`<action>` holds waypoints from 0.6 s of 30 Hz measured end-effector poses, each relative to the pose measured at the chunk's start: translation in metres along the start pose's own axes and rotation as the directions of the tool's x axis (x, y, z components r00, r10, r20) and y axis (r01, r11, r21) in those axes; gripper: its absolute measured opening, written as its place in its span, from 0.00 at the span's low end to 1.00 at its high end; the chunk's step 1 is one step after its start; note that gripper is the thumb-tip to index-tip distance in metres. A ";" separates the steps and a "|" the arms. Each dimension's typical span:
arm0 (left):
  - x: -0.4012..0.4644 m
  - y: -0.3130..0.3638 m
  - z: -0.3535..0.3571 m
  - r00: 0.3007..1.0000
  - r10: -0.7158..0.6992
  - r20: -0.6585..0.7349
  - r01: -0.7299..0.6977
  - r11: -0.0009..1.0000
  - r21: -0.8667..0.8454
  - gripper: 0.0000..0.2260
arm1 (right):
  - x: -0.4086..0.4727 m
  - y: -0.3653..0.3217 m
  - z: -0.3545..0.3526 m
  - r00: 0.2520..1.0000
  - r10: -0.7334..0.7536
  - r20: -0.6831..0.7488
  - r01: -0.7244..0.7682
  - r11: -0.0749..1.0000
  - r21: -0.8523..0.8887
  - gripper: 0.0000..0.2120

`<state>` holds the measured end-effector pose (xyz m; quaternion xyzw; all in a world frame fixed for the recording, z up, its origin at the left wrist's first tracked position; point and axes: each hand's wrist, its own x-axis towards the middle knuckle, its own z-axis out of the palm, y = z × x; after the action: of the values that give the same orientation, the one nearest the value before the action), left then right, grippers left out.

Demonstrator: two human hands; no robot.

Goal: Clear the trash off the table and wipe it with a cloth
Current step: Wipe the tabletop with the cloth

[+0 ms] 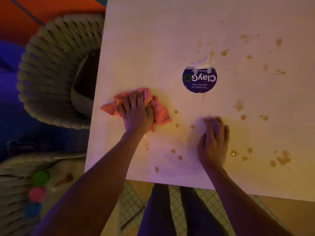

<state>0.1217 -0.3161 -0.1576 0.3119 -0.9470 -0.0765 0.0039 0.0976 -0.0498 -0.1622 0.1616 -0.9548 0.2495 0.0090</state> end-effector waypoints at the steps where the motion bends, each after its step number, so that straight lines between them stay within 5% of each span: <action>1: 0.003 -0.001 -0.005 1.000 0.007 0.007 -0.007 1.000 -0.006 0.26 | 0.000 -0.002 -0.002 1.000 0.008 0.014 -0.007 0.999 -0.038 0.24; 8: -0.005 0.037 0.004 0.998 -0.036 -0.052 0.037 0.999 0.034 0.26 | 0.003 -0.011 0.004 0.997 0.057 0.051 -0.049 0.987 -0.153 0.26; 18: 0.020 0.039 0.003 0.928 0.367 -0.064 -0.367 0.930 0.009 0.23 | 0.006 -0.006 0.008 0.999 0.036 -0.040 -0.041 0.990 -0.138 0.26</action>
<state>0.0827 -0.2967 -0.1562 0.1318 -0.9879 -0.0656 0.0492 0.0947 -0.0607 -0.1655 0.1377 -0.9724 0.1854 0.0332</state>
